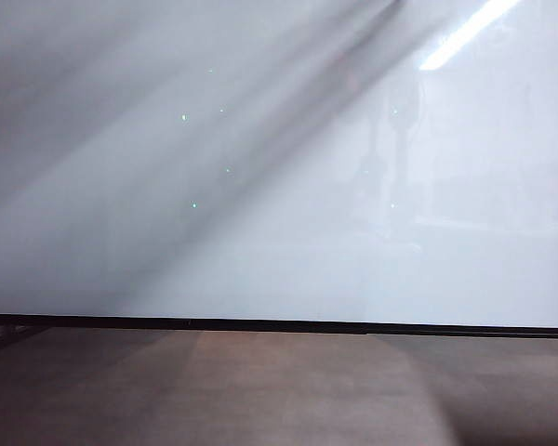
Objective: Reach to the right to find the marker pen, pick it up, and write the number 0 on the whiteboard.
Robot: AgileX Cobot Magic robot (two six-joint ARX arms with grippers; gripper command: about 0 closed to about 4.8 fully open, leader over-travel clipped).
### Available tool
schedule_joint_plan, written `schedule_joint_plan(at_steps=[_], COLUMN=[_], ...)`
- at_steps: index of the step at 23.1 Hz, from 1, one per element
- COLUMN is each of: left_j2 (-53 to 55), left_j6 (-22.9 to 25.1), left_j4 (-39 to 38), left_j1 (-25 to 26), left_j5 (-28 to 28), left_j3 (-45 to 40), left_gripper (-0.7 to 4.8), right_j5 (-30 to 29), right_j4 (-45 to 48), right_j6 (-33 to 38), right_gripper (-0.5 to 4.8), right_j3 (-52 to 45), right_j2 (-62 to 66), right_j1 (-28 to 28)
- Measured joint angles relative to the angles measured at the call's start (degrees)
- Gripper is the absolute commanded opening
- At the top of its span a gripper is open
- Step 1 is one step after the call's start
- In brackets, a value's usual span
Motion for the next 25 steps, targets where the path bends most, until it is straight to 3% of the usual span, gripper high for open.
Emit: schedule_joint_plan(at_steps=[25], left_j2=[0.0], left_j6=[2.4], left_j4=[-0.11], left_j1=[0.02], left_j5=[-1.51], left_j3=[0.0], left_gripper=[-0.05], right_j5=[-1.18], right_j4=[0.68], right_j6=[-0.04], right_gripper=[-0.06], right_j3=[-0.02], right_j2=[1.44], right_j1=[-0.81])
